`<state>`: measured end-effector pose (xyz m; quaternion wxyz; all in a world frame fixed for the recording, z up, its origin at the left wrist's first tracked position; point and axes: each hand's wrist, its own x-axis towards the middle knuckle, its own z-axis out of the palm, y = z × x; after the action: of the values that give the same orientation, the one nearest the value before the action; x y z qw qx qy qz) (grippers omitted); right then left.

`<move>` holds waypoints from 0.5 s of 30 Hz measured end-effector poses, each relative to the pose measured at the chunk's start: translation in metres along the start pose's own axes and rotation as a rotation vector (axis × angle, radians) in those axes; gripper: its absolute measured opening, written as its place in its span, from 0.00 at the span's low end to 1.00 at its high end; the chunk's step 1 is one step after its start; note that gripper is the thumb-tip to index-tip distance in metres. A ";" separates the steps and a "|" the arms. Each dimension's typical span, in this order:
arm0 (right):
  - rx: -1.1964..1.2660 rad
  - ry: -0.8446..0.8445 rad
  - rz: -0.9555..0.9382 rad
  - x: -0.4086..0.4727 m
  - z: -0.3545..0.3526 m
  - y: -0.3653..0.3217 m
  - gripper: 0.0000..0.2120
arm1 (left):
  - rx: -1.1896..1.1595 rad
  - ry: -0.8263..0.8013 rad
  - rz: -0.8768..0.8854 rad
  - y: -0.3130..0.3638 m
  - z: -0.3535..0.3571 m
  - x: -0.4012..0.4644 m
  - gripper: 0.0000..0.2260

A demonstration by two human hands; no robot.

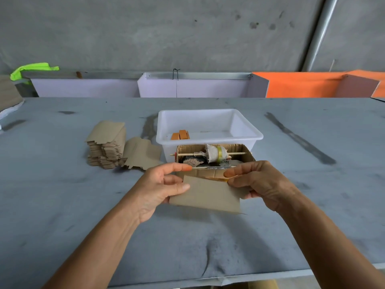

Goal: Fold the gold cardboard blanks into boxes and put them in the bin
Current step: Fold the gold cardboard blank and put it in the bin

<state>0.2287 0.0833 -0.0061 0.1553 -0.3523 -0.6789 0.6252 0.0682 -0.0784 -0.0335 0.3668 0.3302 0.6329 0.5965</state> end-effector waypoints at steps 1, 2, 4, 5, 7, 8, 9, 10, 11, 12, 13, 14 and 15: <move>0.021 0.001 -0.007 -0.001 0.000 0.000 0.07 | -0.007 0.013 0.008 0.000 0.001 0.001 0.15; 0.061 0.002 -0.024 -0.001 -0.001 0.001 0.06 | -0.032 0.034 0.009 0.001 0.003 0.002 0.16; 0.172 0.039 -0.079 -0.006 -0.003 0.004 0.07 | -0.100 0.078 0.006 0.004 0.006 0.004 0.16; 0.207 0.082 -0.125 -0.010 -0.005 0.007 0.10 | -0.128 0.102 0.004 0.006 0.006 0.005 0.16; 0.216 0.120 -0.252 -0.018 -0.009 0.014 0.14 | -0.173 0.144 -0.003 0.009 0.007 0.007 0.16; 0.207 0.088 -0.310 -0.022 -0.008 0.018 0.15 | -0.190 0.161 -0.008 0.010 0.007 0.009 0.16; 0.190 0.045 -0.355 -0.026 -0.005 0.022 0.17 | -0.201 0.169 -0.014 0.011 0.008 0.010 0.16; 0.157 0.016 -0.380 -0.027 -0.002 0.024 0.19 | -0.204 0.167 -0.023 0.012 0.010 0.011 0.16; 0.115 0.013 -0.391 -0.026 0.003 0.026 0.20 | -0.202 0.155 -0.032 0.013 0.012 0.011 0.16; 0.084 0.028 -0.395 -0.025 0.006 0.026 0.20 | -0.202 0.141 -0.038 0.014 0.015 0.011 0.16; 0.079 0.051 -0.397 -0.023 0.009 0.026 0.19 | -0.216 0.128 -0.043 0.015 0.018 0.011 0.15; 0.100 0.075 -0.395 -0.021 0.012 0.024 0.15 | -0.246 0.118 -0.047 0.017 0.020 0.011 0.14; 0.133 0.098 -0.381 -0.019 0.013 0.023 0.11 | -0.287 0.108 -0.045 0.018 0.021 0.011 0.13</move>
<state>0.2401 0.0604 -0.0261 0.3267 -0.2365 -0.6820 0.6101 0.0803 -0.0573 -0.0164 0.3892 0.2274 0.5671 0.6894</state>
